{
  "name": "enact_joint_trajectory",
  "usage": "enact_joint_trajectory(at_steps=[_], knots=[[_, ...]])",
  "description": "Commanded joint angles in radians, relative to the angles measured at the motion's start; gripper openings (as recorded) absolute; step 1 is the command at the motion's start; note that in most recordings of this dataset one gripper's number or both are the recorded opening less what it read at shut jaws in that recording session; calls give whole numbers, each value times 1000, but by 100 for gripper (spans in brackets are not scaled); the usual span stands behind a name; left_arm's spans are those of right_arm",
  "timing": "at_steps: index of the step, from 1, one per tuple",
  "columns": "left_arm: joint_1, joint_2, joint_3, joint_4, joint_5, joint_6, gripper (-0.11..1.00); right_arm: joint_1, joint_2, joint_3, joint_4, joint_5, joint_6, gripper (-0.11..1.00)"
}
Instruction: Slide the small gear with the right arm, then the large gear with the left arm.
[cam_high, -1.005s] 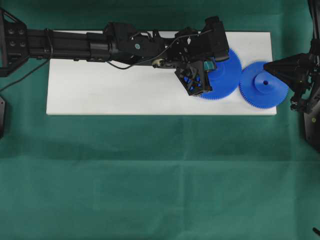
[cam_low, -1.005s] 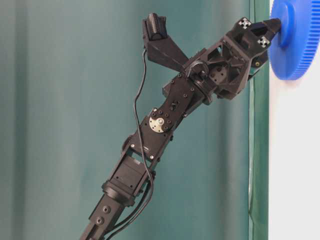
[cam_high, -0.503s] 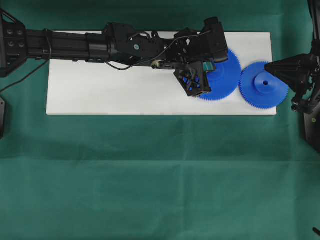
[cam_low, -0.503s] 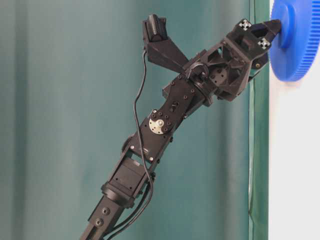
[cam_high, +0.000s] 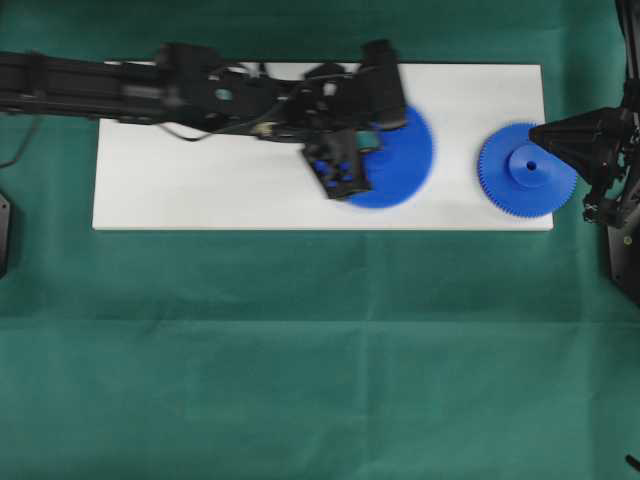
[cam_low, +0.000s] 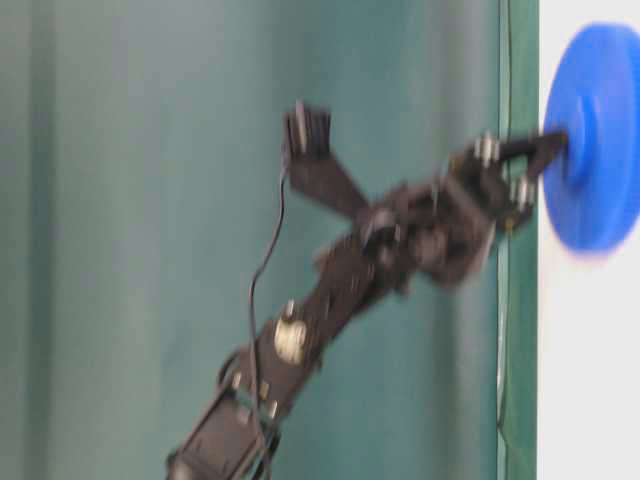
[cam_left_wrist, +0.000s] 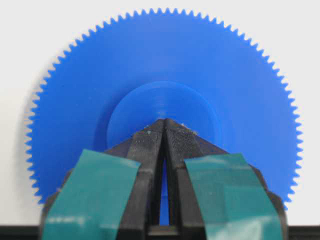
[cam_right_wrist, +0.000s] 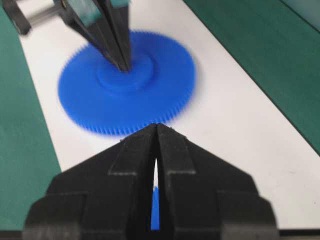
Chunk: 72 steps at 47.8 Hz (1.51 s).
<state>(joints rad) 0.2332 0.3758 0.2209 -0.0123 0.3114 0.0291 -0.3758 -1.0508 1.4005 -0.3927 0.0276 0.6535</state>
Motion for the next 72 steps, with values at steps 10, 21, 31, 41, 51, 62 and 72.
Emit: enact_joint_trajectory(at_steps=[10, 21, 31, 41, 51, 62, 72], knots=[[81, -265, 362, -2, 3, -5, 0, 2, 3, -11, 0, -6, 2, 50], [129, -463, 618, -3, -14, -6, 0, 8, 3, -11, 0, -9, 2, 50], [141, -617, 750, -5, -28, -25, 0, 9, 5, -9, 0, -9, 5, 50], [163, -730, 850, -5, -35, -46, 0, 9, 5, -8, 0, -9, 5, 50], [163, -764, 867, -5, -66, -44, 0, 9, 3, -8, 0, -9, 5, 50], [163, -753, 848, -5, -74, -38, 0, 11, 3, -8, 0, -9, 5, 50], [163, -779, 828, -5, -74, -35, 0, 11, 2, -12, 0, -9, 5, 50]])
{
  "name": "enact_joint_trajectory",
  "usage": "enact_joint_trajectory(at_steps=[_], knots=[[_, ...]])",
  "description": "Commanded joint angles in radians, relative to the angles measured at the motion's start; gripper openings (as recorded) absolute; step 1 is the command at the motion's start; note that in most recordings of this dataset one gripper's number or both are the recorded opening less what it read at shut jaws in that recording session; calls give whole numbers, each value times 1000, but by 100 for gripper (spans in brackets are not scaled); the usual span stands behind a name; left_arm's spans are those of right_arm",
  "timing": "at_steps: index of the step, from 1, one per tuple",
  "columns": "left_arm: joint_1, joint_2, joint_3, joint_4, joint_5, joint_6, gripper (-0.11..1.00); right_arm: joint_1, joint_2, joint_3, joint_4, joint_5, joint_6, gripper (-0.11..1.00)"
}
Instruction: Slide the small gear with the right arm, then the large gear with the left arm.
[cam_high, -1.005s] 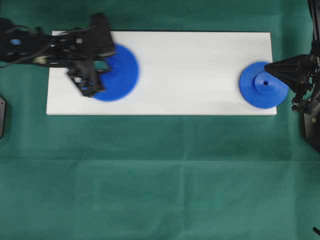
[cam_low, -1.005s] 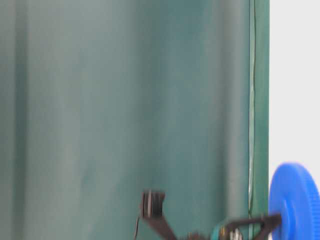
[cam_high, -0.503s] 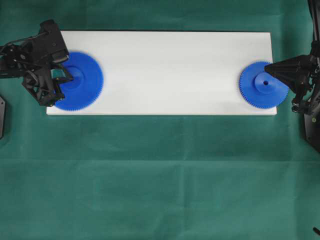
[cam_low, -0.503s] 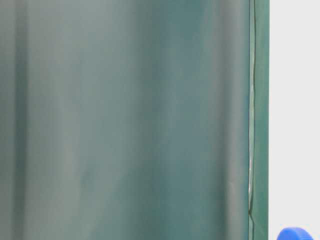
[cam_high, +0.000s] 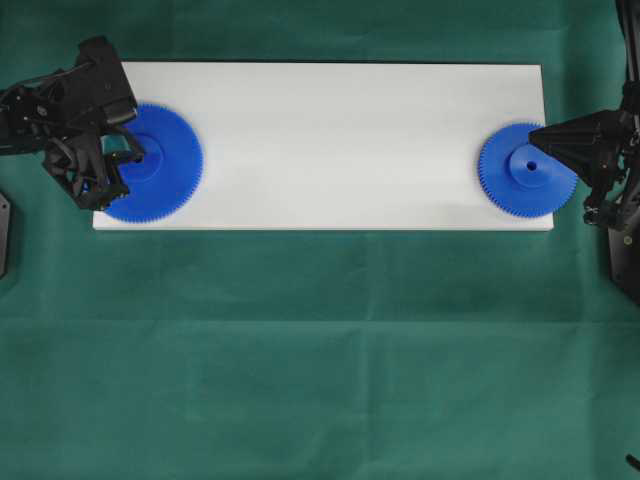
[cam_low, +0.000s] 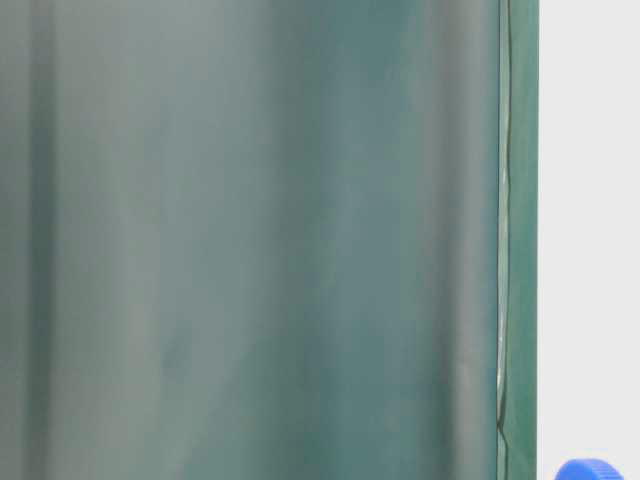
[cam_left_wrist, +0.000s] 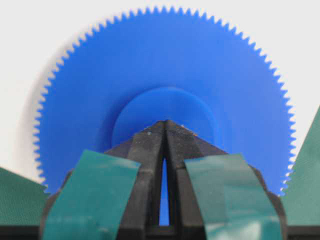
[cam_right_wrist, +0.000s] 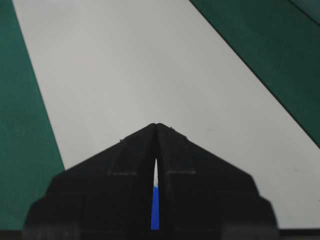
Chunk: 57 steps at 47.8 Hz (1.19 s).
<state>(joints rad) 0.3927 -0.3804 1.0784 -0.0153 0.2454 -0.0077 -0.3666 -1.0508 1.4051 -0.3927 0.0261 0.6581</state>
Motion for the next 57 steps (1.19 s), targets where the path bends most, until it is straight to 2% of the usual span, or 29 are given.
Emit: enact_joint_trajectory(at_steps=[1, 14, 24, 33, 47, 57], knots=[[3, -29, -29, 0, -8, 2, 0, 2, 2, -17, -2, -8, 0, 50], [-8, -146, -38, 0, -3, 3, 0, 3, 0, -21, 0, -8, 0, 50], [-64, -256, -46, 0, -14, 5, 0, 5, 0, -29, 0, -8, 0, 50], [-138, -342, -35, -2, -78, 31, 0, 6, -2, -32, 0, -8, 0, 50], [-150, -422, 15, -2, -129, 29, 0, 11, -3, -35, -2, -8, 0, 50], [-204, -453, 40, -2, -178, 29, 0, 37, -9, -38, 0, -23, 0, 50]])
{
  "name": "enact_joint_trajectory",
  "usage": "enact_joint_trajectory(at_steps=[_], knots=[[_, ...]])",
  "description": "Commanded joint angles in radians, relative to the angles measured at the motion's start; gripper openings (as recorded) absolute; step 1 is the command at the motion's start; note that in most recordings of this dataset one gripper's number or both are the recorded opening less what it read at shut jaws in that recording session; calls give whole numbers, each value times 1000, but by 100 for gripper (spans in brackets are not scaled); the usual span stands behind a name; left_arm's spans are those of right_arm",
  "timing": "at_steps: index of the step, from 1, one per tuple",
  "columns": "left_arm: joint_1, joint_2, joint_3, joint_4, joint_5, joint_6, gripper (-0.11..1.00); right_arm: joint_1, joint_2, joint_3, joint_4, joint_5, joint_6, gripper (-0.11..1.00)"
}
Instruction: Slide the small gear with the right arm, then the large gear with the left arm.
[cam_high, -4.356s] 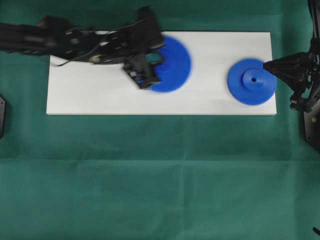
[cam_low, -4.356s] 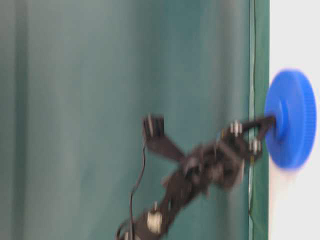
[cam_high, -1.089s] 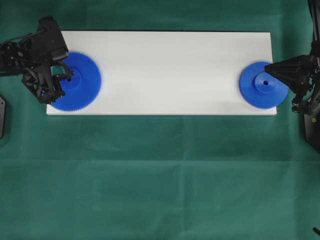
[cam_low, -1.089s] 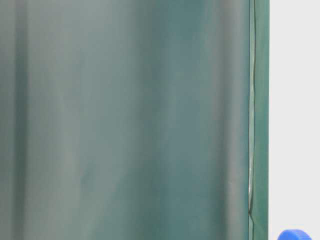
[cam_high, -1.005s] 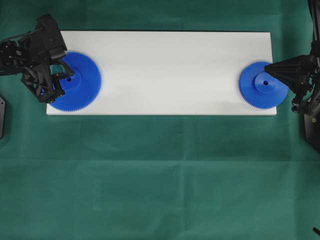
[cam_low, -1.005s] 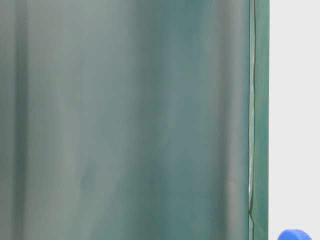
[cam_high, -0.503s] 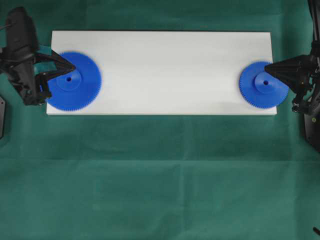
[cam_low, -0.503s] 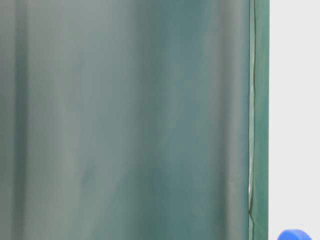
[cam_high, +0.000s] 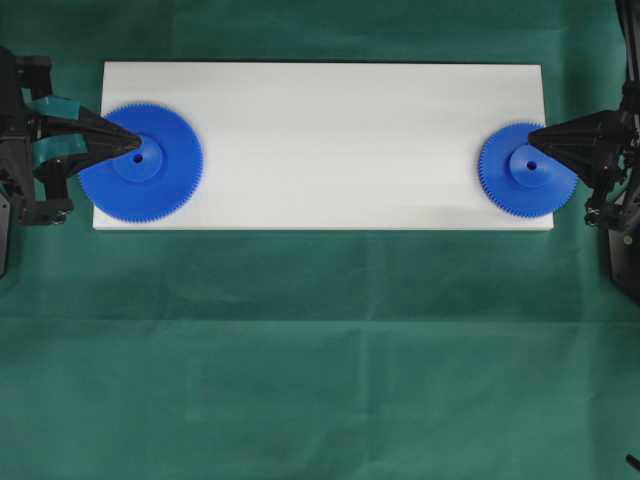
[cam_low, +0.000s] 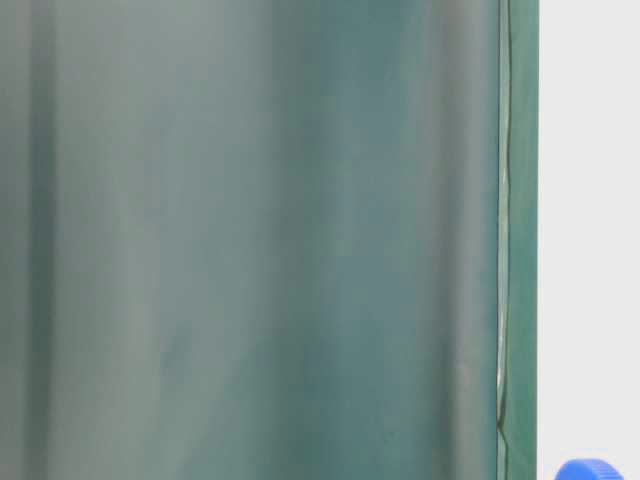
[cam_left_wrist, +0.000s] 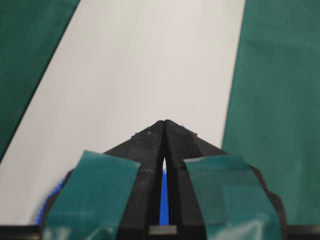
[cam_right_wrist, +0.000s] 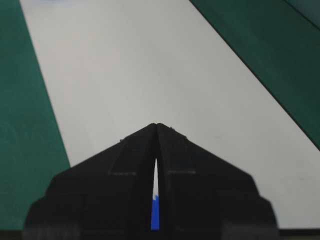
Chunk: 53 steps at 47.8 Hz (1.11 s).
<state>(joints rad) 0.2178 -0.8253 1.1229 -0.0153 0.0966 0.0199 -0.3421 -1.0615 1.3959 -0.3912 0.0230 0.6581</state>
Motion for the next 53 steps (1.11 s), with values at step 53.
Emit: enact_joint_trajectory(at_steps=[53], knots=[[-193, -95, 123, -2, -169, -3, 0, 279, -38, 9, -140, -164, -28, 50]])
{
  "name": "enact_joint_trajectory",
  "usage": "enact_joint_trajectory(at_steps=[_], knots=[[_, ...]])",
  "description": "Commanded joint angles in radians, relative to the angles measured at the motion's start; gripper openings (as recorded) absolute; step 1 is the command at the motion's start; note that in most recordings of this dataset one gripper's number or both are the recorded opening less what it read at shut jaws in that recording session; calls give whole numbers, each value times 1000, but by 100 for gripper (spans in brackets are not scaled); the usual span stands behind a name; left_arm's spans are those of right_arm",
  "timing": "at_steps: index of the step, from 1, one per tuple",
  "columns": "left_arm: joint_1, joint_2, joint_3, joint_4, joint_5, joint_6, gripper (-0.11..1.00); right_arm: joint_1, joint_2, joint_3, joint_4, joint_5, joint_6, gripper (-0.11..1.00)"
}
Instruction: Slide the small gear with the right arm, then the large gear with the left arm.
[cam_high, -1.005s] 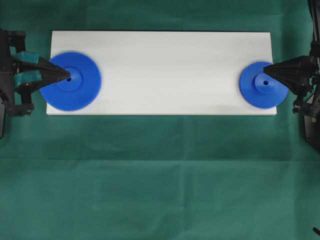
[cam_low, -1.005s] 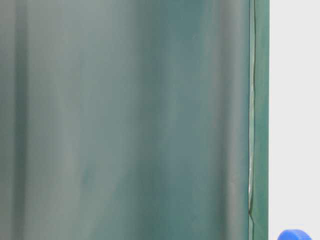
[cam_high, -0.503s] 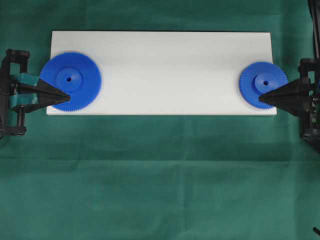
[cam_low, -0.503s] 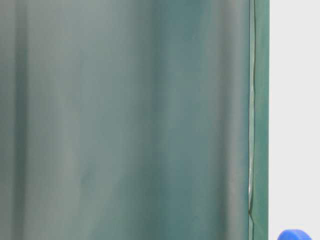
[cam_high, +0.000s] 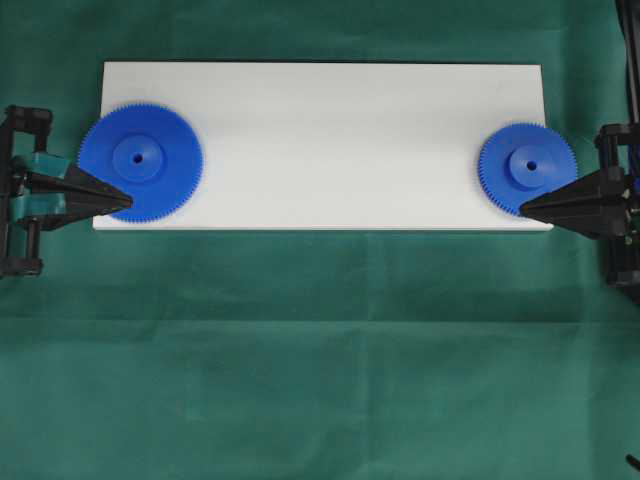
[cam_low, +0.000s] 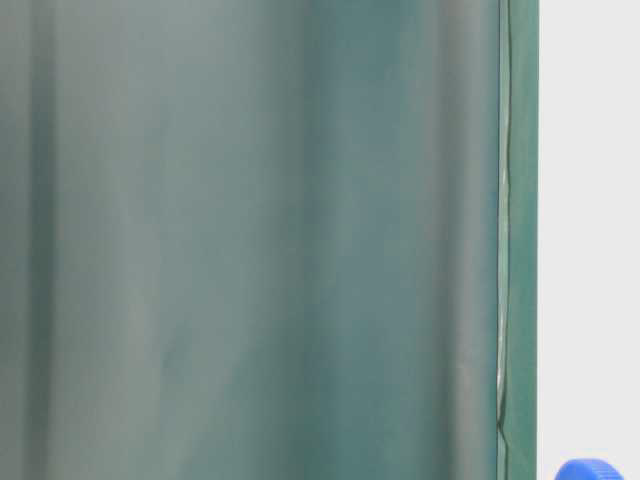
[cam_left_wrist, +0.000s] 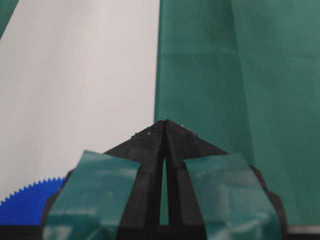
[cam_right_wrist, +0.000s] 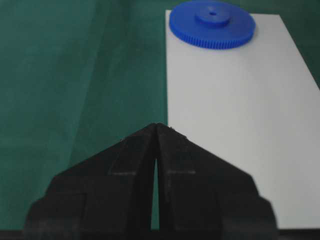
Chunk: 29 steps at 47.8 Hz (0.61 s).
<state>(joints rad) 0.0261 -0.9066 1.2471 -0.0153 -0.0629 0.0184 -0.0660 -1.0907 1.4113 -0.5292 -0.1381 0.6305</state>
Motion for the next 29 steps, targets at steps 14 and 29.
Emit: enact_joint_trajectory(at_steps=[14, 29], knots=[[-2, -104, 52, -2, -9, -2, 0, 3, -75, 25, -2, 8, 0, 50], [-2, -150, 89, -2, -9, -21, 0, 3, -66, 20, -2, 38, 0, 50]])
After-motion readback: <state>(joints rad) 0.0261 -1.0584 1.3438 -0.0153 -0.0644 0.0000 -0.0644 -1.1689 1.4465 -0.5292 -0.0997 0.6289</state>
